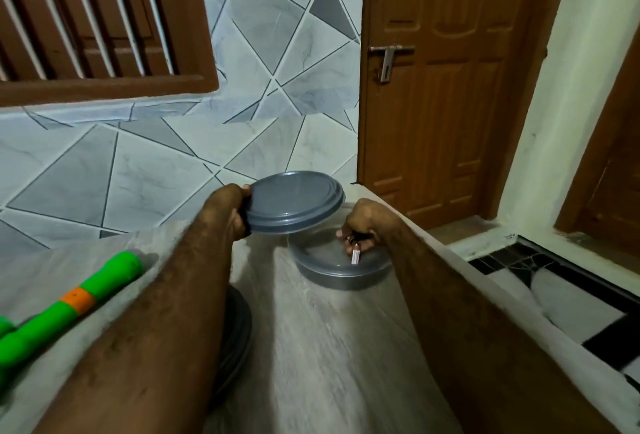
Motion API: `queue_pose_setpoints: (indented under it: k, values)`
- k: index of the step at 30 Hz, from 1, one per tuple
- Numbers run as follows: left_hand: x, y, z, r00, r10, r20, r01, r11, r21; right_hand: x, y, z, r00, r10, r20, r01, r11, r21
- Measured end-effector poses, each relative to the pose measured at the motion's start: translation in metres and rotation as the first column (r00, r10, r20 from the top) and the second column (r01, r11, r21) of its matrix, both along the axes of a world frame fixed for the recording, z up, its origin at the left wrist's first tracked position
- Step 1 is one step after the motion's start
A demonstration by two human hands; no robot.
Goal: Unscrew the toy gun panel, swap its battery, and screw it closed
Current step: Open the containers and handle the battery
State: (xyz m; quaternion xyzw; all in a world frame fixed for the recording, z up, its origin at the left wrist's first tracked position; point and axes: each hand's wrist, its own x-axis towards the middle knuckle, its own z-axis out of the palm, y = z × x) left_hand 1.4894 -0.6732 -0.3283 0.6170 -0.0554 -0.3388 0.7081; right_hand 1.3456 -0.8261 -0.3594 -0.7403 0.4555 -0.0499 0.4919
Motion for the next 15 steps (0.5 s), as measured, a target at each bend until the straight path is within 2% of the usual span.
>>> queue_pose_setpoints:
  k: [5,10,12,15]
  values:
    - [-0.001,0.001,-0.009,1.000,-0.006,0.008,0.005,0.998,0.059,-0.004,0.004,-0.003,0.998,-0.065,0.019,0.064,0.995,0.072]
    - [-0.002,-0.002,-0.015,0.999,-0.014,0.045,0.011,0.996,0.083,-0.013,0.002,0.014,0.997,-0.079,0.016,0.079,0.997,-0.003]
    - [-0.004,-0.003,-0.016,0.999,-0.011,0.046,0.007,0.996,0.086,-0.019,0.001,0.023,0.987,-0.119,0.112,0.124,0.992,-0.036]
    - [-0.008,-0.006,-0.016,0.999,-0.038,0.040,0.034,0.995,0.089,-0.027,-0.001,0.030,0.930,-0.143,0.339,0.156,0.988,-0.010]
